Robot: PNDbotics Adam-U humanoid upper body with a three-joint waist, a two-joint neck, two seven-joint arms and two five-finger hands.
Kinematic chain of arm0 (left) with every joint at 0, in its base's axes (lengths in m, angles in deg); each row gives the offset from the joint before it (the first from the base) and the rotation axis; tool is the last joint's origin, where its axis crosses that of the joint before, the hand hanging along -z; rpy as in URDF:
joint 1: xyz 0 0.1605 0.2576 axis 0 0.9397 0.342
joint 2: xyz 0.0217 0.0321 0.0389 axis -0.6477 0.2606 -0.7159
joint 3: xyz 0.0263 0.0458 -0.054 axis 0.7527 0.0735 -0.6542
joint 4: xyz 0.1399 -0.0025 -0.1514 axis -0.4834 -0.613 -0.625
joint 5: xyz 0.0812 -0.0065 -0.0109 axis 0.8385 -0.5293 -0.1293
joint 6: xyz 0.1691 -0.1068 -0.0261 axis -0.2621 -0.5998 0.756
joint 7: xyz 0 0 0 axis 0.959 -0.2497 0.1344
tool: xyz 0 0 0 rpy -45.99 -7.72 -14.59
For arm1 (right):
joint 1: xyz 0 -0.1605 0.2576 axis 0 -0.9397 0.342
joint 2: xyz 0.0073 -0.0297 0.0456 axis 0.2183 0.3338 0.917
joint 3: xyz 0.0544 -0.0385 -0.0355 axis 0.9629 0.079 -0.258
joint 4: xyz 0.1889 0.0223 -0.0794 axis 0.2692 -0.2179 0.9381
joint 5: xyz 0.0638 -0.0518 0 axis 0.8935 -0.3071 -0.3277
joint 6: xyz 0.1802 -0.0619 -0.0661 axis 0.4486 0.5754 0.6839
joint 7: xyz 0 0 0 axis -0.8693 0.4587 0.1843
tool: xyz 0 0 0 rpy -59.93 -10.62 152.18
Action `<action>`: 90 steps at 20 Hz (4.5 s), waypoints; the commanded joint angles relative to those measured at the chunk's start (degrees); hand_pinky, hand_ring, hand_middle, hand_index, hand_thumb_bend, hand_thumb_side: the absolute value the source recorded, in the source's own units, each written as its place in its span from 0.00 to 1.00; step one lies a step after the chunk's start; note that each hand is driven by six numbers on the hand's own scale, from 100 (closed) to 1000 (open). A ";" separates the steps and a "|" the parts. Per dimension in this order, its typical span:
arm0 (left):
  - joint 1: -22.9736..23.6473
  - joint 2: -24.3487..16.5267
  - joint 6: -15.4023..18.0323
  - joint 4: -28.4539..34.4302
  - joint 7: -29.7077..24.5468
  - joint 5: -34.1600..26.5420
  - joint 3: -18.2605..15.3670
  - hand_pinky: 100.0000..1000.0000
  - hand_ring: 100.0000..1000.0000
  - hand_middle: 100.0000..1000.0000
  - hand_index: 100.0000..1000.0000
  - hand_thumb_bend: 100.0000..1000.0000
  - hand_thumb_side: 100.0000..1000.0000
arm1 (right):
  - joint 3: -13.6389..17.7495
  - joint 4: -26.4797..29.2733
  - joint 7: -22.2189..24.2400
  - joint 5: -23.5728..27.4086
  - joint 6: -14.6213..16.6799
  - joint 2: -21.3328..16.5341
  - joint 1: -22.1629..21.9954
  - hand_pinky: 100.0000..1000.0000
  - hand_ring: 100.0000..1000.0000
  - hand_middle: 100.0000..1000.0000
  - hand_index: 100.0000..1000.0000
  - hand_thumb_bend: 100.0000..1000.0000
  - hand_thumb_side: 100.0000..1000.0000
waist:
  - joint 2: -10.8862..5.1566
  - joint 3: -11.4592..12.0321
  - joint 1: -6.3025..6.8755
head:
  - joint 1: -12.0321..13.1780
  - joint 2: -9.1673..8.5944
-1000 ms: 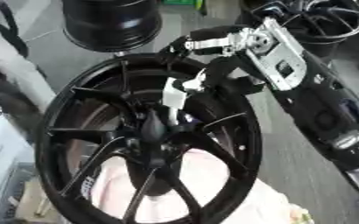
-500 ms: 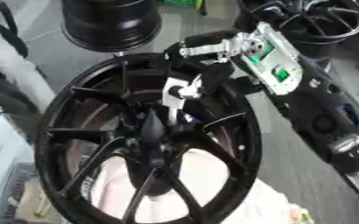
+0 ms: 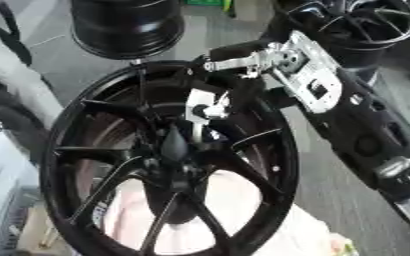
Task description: Pull the pin out of the wheel hub.
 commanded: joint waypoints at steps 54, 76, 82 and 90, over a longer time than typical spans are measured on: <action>0.19 -1.65 -0.36 0.86 -0.07 0.31 -0.34 0.64 0.60 0.68 0.76 0.00 0.75 | 10.81 3.48 -8.57 11.73 -2.84 -10.29 4.69 0.16 0.14 0.15 0.30 0.00 0.32 | -1.62 -1.56 -0.63 | 0.89 0.27; 0.24 -1.37 -0.03 0.62 1.45 0.53 -1.95 0.64 0.60 0.68 0.76 0.00 0.75 | 47.03 10.85 -41.83 -9.03 -20.81 -11.44 -48.14 0.78 0.81 0.85 0.95 0.00 0.51 | -0.61 -4.00 0.79 | 3.54 0.27; 0.38 -0.97 0.00 0.60 1.59 0.44 -2.07 0.64 0.60 0.68 0.76 0.00 0.75 | 51.00 13.36 -56.58 -12.09 -26.40 -4.52 -48.96 0.77 0.78 0.84 0.93 0.02 0.56 | -0.69 -3.83 1.16 | 3.64 0.27; 0.48 -0.59 -0.03 0.66 1.52 0.28 -2.04 0.64 0.60 0.68 0.76 0.00 0.75 | 49.10 19.01 -59.98 -11.70 -25.60 -0.18 -48.33 0.75 0.74 0.79 0.92 0.00 0.54 | -0.70 -3.30 1.54 | 3.53 0.27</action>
